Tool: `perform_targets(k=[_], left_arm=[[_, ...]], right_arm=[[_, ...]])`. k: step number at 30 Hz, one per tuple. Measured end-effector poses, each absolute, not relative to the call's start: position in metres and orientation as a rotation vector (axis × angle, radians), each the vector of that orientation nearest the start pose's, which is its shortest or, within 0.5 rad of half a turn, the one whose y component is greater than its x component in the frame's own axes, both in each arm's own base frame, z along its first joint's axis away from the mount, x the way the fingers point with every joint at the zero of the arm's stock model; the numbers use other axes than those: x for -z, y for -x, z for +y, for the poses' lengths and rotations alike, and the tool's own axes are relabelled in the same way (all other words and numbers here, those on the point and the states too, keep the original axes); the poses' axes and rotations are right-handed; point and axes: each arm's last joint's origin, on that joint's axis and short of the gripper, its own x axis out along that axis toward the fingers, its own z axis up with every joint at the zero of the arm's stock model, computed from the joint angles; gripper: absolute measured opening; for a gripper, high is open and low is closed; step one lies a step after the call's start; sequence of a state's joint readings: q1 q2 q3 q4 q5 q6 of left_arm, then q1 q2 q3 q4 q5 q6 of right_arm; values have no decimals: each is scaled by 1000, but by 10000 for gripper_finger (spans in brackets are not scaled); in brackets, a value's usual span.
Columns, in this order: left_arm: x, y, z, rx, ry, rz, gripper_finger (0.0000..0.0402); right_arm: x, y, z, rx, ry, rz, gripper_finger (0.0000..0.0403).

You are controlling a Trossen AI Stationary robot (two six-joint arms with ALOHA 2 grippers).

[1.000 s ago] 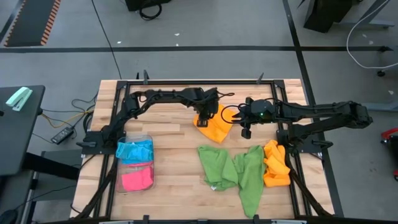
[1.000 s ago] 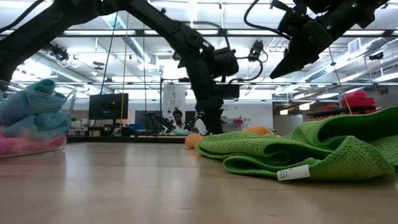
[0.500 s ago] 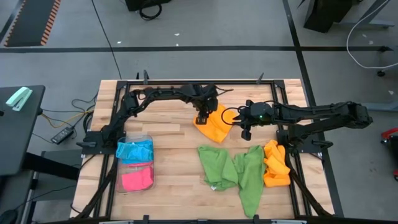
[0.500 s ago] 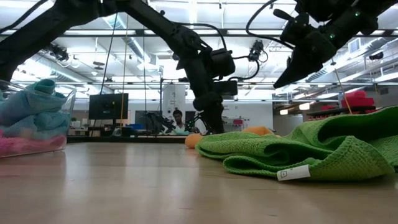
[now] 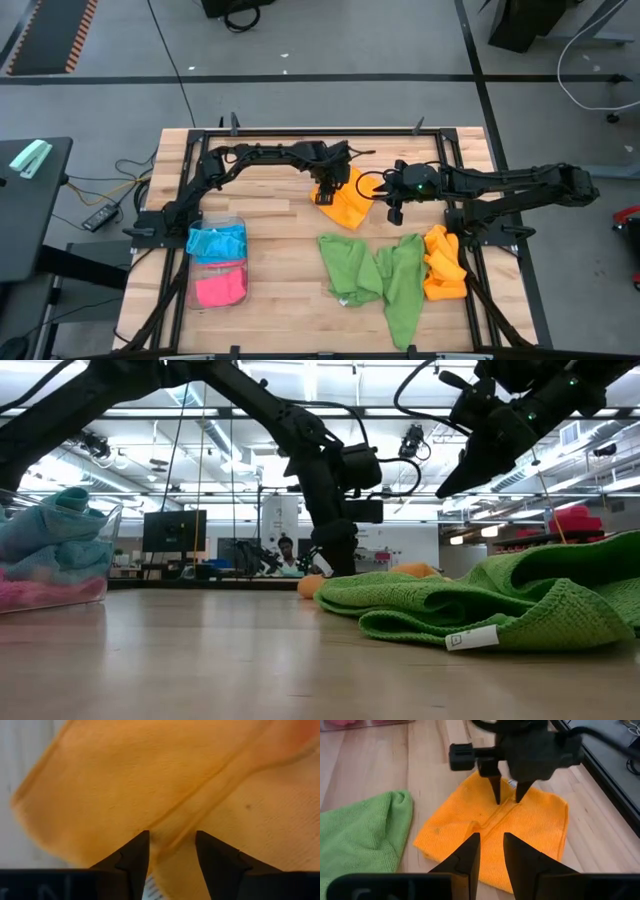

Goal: Fold microfiber towels
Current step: Fold the left yellow microfiber cloth

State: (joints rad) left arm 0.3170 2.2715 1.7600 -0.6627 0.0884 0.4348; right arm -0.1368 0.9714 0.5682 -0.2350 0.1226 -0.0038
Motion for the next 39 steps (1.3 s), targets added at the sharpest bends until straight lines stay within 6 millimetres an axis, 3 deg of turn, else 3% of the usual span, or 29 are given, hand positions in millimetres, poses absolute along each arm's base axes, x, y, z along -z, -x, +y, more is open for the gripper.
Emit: perform_targets(k=[10, 17, 22, 33, 39], left_arm=[[-145, -453, 139, 53, -233, 1167, 94], [-141, -455, 134, 59, -273, 1180, 11], [-144, -454, 135, 5, -279, 1192, 11], [-173, -454, 137, -92, -238, 1240, 6], [-174, -446, 139, -194, -263, 1339, 9]], right_arm=[[-224, -196, -30, 247, 7, 626, 93], [-224, -196, -30, 247, 7, 624, 93], [-224, -196, -30, 247, 7, 623, 93], [-224, -196, -30, 244, 14, 625, 93], [-224, -196, -30, 244, 14, 625, 93]])
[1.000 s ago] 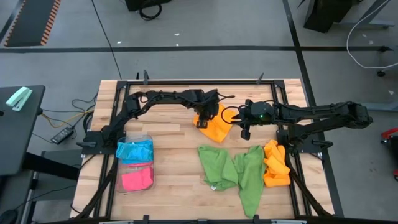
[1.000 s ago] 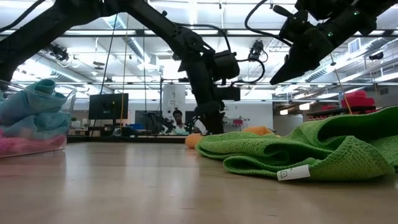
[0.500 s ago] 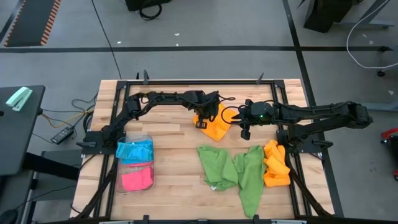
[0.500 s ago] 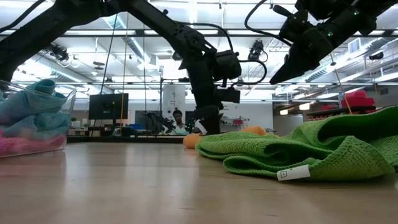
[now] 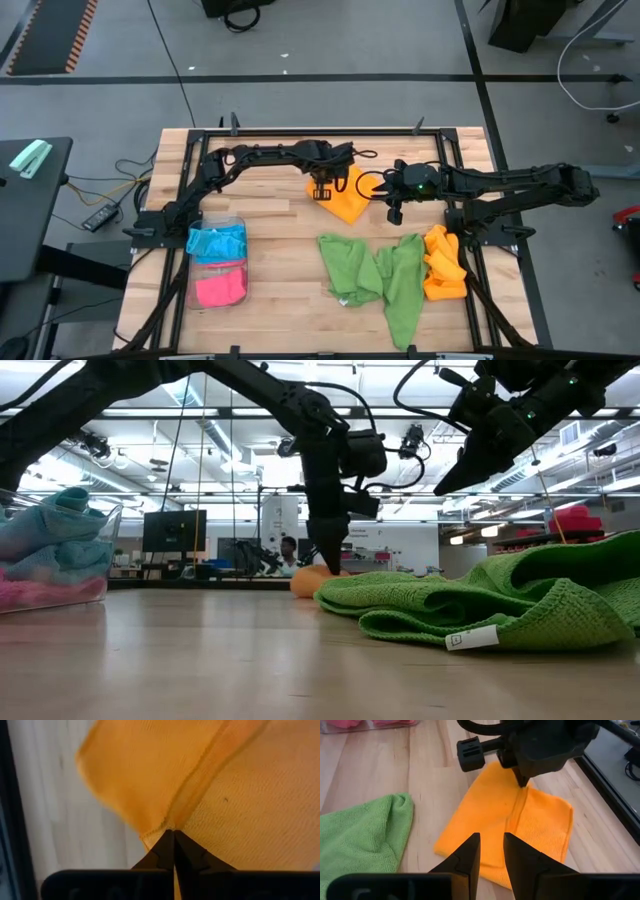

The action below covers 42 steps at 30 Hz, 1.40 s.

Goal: Fold microfiber towels
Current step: Fold the left yellow microfiber cloth

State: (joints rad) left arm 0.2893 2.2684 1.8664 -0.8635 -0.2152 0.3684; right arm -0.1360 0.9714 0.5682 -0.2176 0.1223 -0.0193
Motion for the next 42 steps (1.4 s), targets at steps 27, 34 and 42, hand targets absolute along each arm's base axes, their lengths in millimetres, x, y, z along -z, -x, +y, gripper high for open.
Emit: perform_targets(k=[27, 34, 42], left_arm=[[-184, -451, 127, -112, -213, 1255, 172], [-169, -464, 106, 32, -131, 1074, 147], [-153, -479, 88, 32, -193, 876, 123]], right_arm=[[-199, -193, -30, 262, -49, 603, 93], [-179, -188, -29, 275, -98, 566, 93], [-169, -186, -14, 224, -125, 587, 93]])
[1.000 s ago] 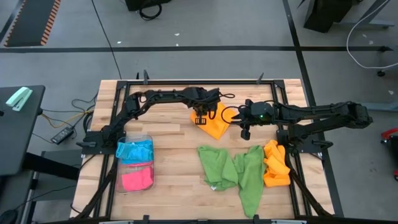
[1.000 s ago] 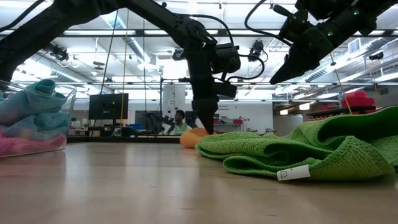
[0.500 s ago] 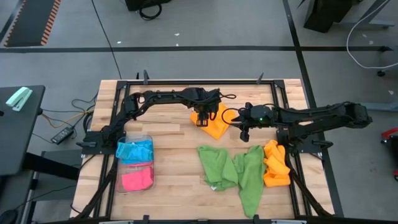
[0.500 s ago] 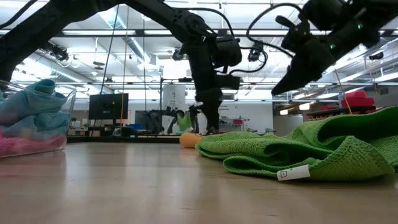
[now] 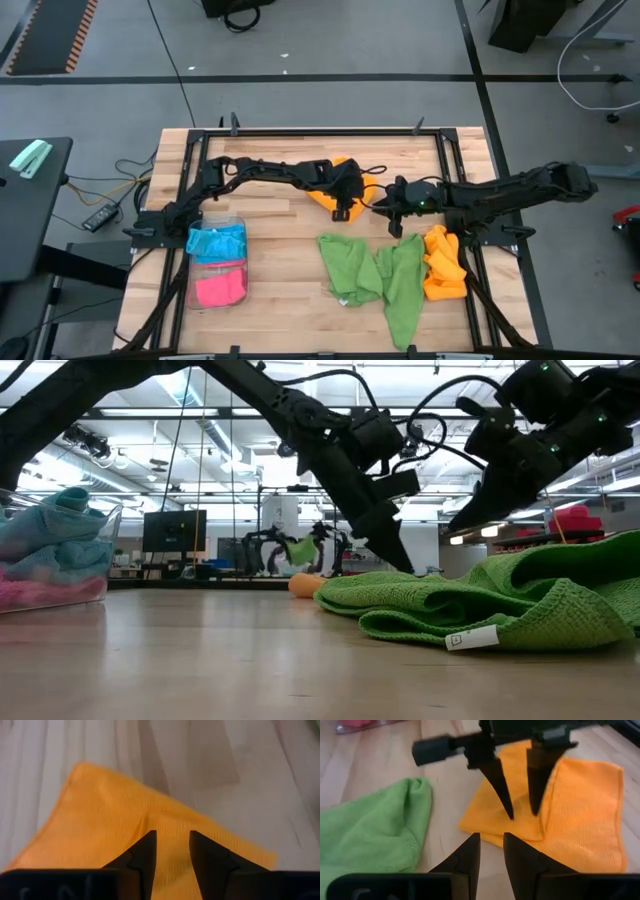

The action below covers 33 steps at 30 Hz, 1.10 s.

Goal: Fold microfiber towels
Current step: Fold the left yellow microfiber cloth

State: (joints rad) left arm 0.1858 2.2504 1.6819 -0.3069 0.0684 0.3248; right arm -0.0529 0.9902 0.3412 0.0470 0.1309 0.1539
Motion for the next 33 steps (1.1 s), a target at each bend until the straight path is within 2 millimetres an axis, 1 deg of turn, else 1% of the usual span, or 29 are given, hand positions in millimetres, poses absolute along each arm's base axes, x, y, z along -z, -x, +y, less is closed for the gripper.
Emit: perform_targets(k=[1, 3, 8, 13, 15, 18, 19, 22, 24, 29, 31, 33], left_arm=[[-151, -480, 87, 31, -197, 864, 121], [-146, -478, 85, 30, -199, 893, 117], [-144, -482, 85, 13, -208, 869, 108], [-125, -487, 86, 10, -204, 866, 102], [-124, -488, 84, 13, -205, 865, 99], [-130, -486, 80, 25, -212, 874, 95], [-135, -485, 78, 28, -217, 871, 93], [-160, -482, 75, 39, -254, 830, 88], [-170, -480, 75, 46, -266, 823, 86], [-170, -477, 80, 4, -189, 842, 83], [-167, -479, 81, -5, -188, 837, 90], [-163, -478, 80, -15, -197, 856, 107]], right_arm=[[-170, -186, -13, 223, -122, 581, 93], [-172, -187, -12, 220, -114, 560, 93], [-173, -188, -12, 224, -98, 543, 93], [-173, -188, -12, 224, -102, 545, 93], [-173, -188, -12, 223, -103, 548, 93], [-173, -187, -11, 218, -99, 553, 93], [-173, -187, -11, 218, -97, 556, 93], [-173, -187, -12, 229, -90, 556, 93], [-172, -187, -12, 245, -83, 562, 93], [-172, -186, -13, 281, -66, 566, 93], [-172, -186, -13, 281, -64, 566, 93], [-172, -186, -13, 280, -63, 564, 93]])
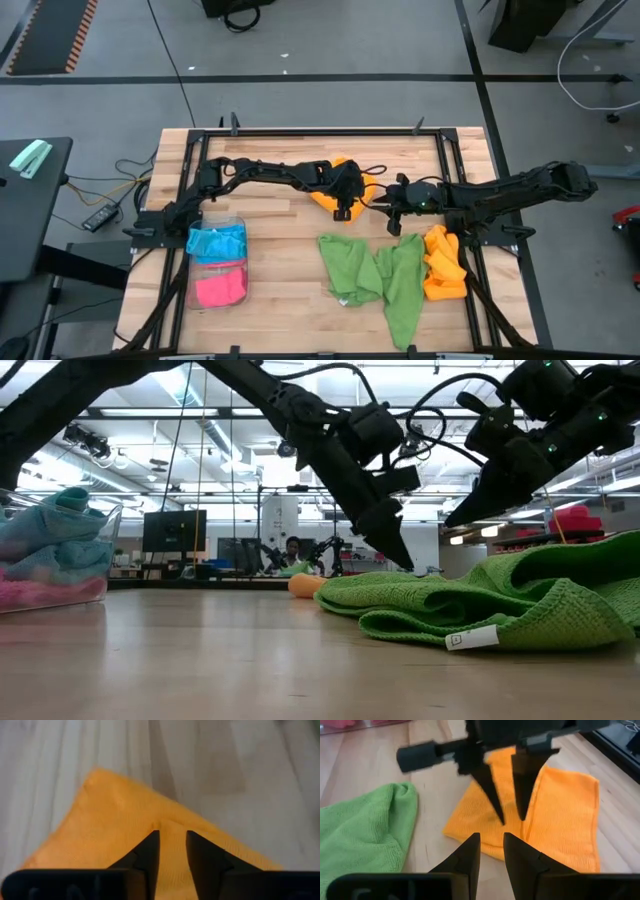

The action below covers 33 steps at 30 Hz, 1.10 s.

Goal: Fold microfiber towels
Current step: Fold the left yellow microfiber cloth

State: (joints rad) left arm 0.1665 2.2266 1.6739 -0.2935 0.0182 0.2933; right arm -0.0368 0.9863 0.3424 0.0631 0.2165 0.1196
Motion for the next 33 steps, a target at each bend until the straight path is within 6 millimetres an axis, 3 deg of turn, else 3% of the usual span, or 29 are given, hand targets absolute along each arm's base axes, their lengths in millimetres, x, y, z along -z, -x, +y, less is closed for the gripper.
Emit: perform_targets(k=[7, 12, 20, 33], left_arm=[[-168, -482, 91, -64, -146, 784, 189], [-156, -474, 108, -99, -93, 868, 204], [-153, -463, 128, 2, 70, 900, 171], [-132, -476, 112, 49, 44, 876, 100]], right_arm=[[-174, -187, -13, 277, -53, 542, 93], [-174, -187, -13, 277, -55, 543, 93], [-174, -188, -13, 276, -56, 538, 93], [-175, -188, -13, 275, -56, 530, 93]])
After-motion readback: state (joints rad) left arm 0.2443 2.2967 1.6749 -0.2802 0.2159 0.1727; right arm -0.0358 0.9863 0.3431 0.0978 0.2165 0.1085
